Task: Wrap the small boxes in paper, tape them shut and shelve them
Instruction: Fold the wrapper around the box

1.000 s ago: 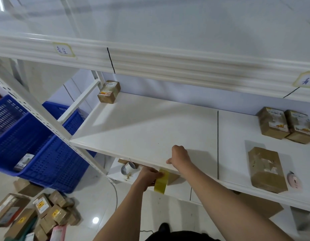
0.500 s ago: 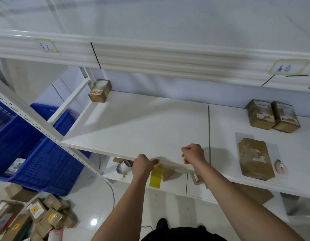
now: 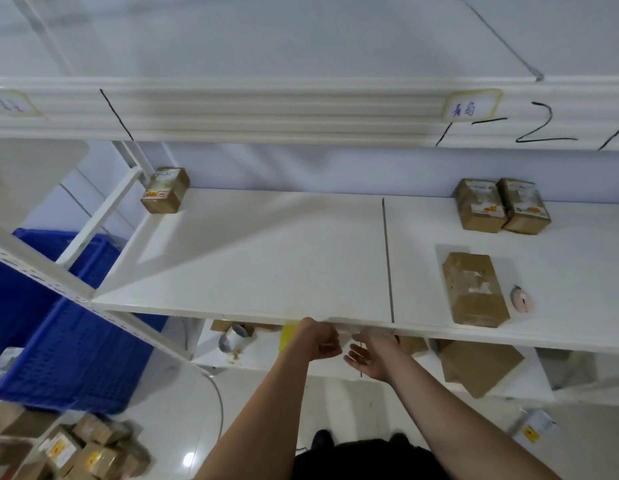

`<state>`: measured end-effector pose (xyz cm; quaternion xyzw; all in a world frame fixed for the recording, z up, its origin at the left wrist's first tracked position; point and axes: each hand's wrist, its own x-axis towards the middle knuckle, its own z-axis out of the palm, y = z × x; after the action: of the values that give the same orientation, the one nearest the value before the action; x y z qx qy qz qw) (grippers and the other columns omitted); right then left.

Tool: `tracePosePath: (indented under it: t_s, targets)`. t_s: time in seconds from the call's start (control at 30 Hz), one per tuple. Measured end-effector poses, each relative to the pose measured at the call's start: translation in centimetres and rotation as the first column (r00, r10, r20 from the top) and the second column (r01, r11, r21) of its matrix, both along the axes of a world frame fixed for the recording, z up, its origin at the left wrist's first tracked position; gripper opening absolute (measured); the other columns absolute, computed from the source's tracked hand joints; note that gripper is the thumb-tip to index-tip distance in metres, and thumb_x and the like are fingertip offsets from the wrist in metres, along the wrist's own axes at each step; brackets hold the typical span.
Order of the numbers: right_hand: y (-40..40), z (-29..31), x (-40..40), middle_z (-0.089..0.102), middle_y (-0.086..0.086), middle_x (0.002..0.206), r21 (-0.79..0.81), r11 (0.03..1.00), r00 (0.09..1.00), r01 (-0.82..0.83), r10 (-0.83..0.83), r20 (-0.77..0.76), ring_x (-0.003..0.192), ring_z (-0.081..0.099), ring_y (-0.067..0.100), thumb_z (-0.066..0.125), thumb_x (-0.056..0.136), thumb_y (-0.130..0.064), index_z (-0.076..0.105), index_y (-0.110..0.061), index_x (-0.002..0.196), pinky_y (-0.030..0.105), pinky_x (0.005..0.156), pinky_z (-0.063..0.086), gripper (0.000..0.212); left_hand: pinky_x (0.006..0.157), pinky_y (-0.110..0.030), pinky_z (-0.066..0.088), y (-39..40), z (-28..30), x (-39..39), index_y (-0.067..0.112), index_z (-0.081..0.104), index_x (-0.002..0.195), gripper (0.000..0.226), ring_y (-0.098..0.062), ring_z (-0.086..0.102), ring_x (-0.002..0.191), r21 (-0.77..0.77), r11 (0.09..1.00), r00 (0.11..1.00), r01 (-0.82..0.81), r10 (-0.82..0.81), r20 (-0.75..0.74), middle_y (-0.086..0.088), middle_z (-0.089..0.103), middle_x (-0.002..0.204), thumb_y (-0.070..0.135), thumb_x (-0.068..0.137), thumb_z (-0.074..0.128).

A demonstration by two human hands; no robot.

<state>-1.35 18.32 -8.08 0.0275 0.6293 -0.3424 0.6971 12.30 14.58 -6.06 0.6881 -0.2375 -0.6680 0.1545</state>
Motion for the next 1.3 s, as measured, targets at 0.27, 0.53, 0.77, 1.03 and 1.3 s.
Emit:
tracePosePath:
  t_s: [0.27, 0.53, 0.77, 1.03, 1.3]
  targets:
    - [-0.3, 0.2, 0.8, 0.059, 0.013, 0.095, 0.017, 1.000, 0.995, 0.018, -0.020, 0.099, 0.097, 0.056, 0.023, 0.061, 0.094, 0.002, 0.061, -0.008, 0.095, 0.041, 0.078, 0.055, 0.010, 0.066, -0.037, 0.058, 1.1, -1.9, -0.1, 0.001, 0.058, 0.084, 0.018, -0.025, 0.059, 0.070, 0.089, 0.984, 0.976, -0.157, 0.168, -0.138, -0.016, 0.060, 0.084, -0.006, 0.098, 0.050]
    - [-0.1, -2.0, 0.6, 0.059, 0.013, 0.109, -0.009, 0.995, 0.995, -0.096, 0.096, -0.017, 0.103, 0.057, 0.027, 0.076, 0.088, -0.012, 0.066, -0.014, 0.098, 0.045, 0.095, 0.054, 0.014, 0.074, -0.039, 0.059, 1.4, -2.4, 0.6, -0.003, 0.059, 0.084, 0.013, -0.029, 0.060, 0.068, 0.103, 0.978, 0.968, -0.182, 0.197, -0.155, -0.019, 0.061, 0.087, -0.001, 0.097, 0.057]
    - [-0.3, -2.5, 1.1, 0.068, 0.014, 0.102, -0.073, 0.993, 0.994, -0.090, 0.086, -0.061, 0.090, 0.066, 0.027, 0.067, 0.092, -0.002, 0.067, -0.004, 0.107, 0.034, 0.071, 0.056, 0.015, 0.045, -0.033, 0.058, 1.0, -2.4, 0.6, -0.009, 0.060, 0.094, 0.007, -0.033, 0.062, 0.074, 0.112, 0.980, 0.975, -0.164, 0.178, -0.133, -0.025, 0.057, 0.110, -0.008, 0.096, 0.054]
    - [-0.3, -1.7, 0.9, 0.073, 0.007, 0.101, -0.109, 0.966, 0.971, -0.235, 0.229, -0.064, 0.097, 0.067, 0.022, 0.056, 0.092, 0.005, 0.068, -0.015, 0.108, 0.036, 0.088, 0.055, 0.029, 0.054, -0.030, 0.060, 0.7, -2.6, -0.5, -0.007, 0.061, 0.099, 0.019, -0.024, 0.067, 0.074, 0.074, 0.996, 0.990, -0.041, 0.050, -0.129, -0.018, 0.062, 0.097, -0.021, 0.089, 0.052]
    - [-1.1, -3.9, 1.0, 0.070, 0.003, 0.115, -0.124, 0.954, 0.962, -0.273, 0.270, -0.045, 0.103, 0.063, 0.019, 0.063, 0.095, -0.005, 0.066, -0.015, 0.114, 0.034, 0.090, 0.052, 0.021, 0.051, -0.041, 0.059, 0.7, -2.1, -0.5, -0.004, 0.055, 0.088, 0.021, -0.030, 0.062, 0.073, 0.177, 0.982, 0.974, -0.069, 0.105, -0.202, -0.019, 0.052, 0.089, -0.014, 0.097, 0.039]
